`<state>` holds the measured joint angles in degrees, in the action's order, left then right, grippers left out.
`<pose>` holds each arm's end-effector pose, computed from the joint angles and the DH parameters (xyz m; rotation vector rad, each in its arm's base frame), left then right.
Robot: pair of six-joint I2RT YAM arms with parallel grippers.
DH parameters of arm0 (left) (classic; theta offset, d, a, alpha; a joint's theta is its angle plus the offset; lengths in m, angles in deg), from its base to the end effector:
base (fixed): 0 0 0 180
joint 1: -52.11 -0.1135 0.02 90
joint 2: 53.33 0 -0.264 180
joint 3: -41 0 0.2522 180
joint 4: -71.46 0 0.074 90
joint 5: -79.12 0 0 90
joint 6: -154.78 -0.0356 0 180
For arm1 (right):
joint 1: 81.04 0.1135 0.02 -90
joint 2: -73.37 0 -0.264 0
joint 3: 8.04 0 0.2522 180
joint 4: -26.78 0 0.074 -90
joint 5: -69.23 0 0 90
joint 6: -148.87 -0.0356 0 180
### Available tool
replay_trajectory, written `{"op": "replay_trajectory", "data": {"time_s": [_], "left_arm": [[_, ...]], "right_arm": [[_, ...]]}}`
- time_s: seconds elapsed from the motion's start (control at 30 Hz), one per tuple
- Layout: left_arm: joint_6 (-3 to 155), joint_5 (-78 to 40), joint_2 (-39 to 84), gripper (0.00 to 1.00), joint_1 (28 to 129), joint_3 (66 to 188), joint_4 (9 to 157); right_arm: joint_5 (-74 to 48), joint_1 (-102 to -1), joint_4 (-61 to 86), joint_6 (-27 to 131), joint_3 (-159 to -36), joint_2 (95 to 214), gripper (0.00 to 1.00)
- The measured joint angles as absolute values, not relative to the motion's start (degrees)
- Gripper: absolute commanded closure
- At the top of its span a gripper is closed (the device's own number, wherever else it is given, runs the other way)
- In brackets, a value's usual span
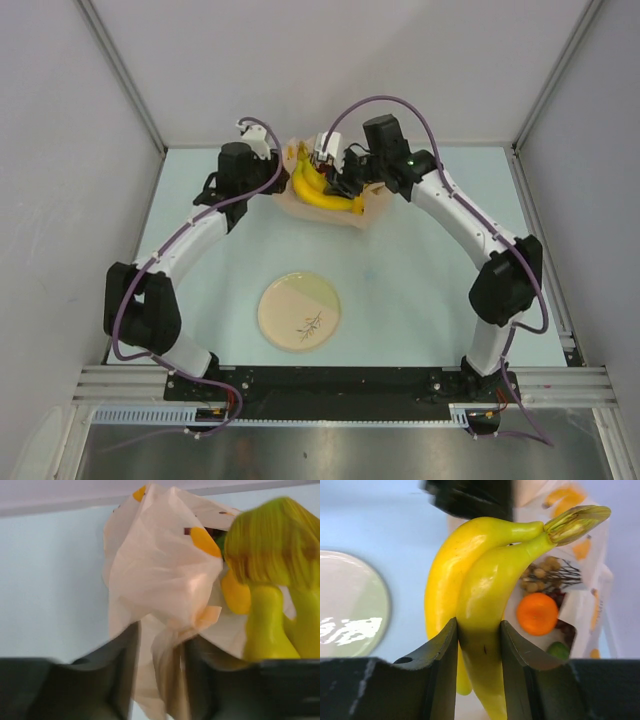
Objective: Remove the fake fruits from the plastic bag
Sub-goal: Take out the fake fruit from the plastic bag, then place the fake fruit on the plate.
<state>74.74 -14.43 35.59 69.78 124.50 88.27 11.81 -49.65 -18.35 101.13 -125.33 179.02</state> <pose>0.3495 -0.1136 0.3122 0.1739 1.9694 -0.3765 0.3528 0.2377 0.3612 -1.4985 1.4597 0.4960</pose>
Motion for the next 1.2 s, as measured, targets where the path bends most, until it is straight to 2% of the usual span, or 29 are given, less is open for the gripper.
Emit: {"op": "replay_trajectory", "data": {"time_s": [0.13, 0.17, 0.2, 0.43, 0.63, 0.8, 0.97, 1.2], "left_arm": [[75.33, -15.75, 35.20, 0.11, 68.99, 125.40, 88.40], [75.22, -15.79, 34.96, 0.02, 68.75, 125.40, 88.49], [75.29, -15.90, 34.32, 0.00, 68.21, 125.40, 88.93], [75.50, -16.29, 24.84, 0.00, 59.81, 125.51, 91.35], [75.00, -16.66, 7.99, 0.00, 55.35, 120.22, 92.53], [73.25, -17.12, -4.54, 0.00, 55.35, 116.13, 95.99], [71.94, -17.67, -11.69, 0.00, 54.81, 113.07, 100.93], [71.85, -19.37, -13.91, 0.00, 49.80, 111.69, 104.79]], "right_arm": [[12.79, -45.95, -22.33, 98.35, -121.77, 172.74, 0.79], [12.94, -44.84, -23.18, 97.83, -120.96, 171.39, 0.80], [12.99, -43.66, -24.39, 97.02, -119.45, 169.40, 0.79], [12.99, -30.96, -27.95, 88.15, -111.10, 162.32, 0.80], [11.63, -24.53, -26.22, 74.22, -106.05, 164.81, 0.80], [7.41, -18.67, -21.26, 62.68, -102.95, 169.46, 0.85], [2.80, -18.28, -17.09, 53.42, -102.92, 176.22, 0.85], [-1.81, -18.50, -14.90, 45.50, -103.52, 181.49, 0.84]]}}
